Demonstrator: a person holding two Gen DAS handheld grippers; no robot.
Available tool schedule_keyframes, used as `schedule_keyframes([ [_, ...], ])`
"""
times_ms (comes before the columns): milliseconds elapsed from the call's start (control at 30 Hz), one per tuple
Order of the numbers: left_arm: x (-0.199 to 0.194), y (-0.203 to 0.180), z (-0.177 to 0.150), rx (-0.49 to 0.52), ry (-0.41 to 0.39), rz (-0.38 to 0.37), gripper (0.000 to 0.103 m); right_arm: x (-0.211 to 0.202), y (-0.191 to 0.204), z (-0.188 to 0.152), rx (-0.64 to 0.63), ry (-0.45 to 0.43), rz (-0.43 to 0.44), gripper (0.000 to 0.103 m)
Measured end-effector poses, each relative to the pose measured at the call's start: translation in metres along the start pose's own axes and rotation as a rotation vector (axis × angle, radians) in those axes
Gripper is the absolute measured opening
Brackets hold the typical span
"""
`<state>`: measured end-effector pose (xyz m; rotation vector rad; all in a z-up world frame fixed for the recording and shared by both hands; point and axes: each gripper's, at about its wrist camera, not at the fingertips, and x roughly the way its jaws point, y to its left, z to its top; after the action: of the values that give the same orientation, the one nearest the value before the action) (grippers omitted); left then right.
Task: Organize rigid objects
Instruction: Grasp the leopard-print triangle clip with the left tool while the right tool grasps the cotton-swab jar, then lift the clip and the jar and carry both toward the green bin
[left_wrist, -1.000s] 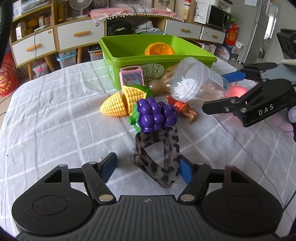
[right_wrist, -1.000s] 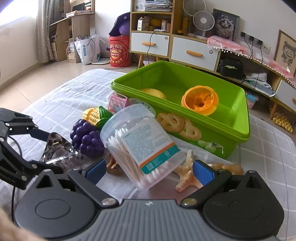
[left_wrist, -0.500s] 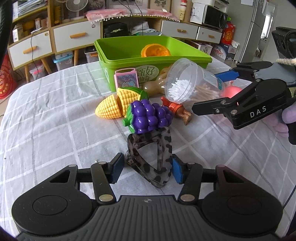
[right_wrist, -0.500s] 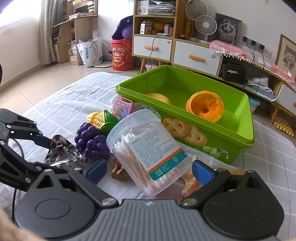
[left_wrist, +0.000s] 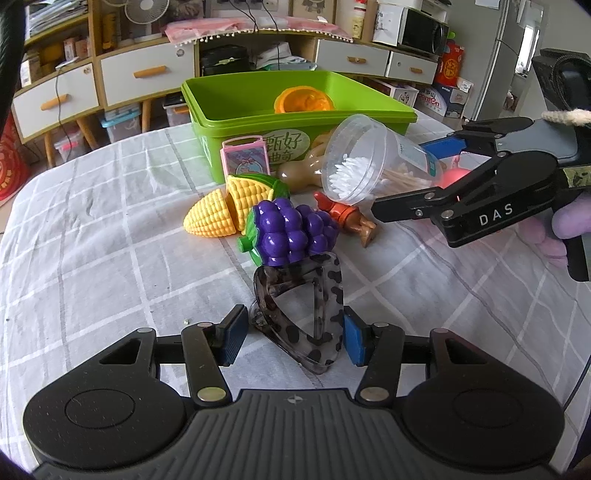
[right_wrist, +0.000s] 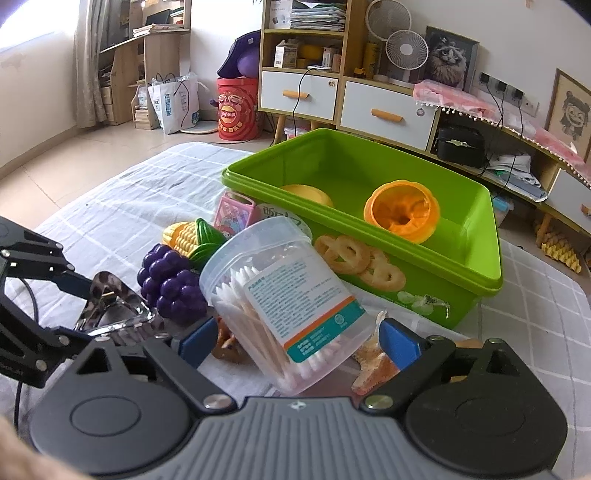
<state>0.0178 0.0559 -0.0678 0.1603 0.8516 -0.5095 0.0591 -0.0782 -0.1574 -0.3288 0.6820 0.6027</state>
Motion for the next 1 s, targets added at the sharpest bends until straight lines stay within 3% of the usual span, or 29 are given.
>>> schedule_keyframes([
  [100,-0.001,-0.001,0.000,0.003,0.000,-0.006,0.058,-0.002,0.000,0.001,0.002,-0.014,0.003,0.065],
  [333,-0.003,-0.004,0.001,0.018,-0.015,-0.034,0.051,-0.006,0.000,0.002,0.012,-0.031,0.007,0.064],
  [1000,-0.017,-0.010,0.019,-0.009,-0.091,-0.100,0.051,-0.032,-0.013,0.014,0.104,-0.086,0.047,0.055],
])
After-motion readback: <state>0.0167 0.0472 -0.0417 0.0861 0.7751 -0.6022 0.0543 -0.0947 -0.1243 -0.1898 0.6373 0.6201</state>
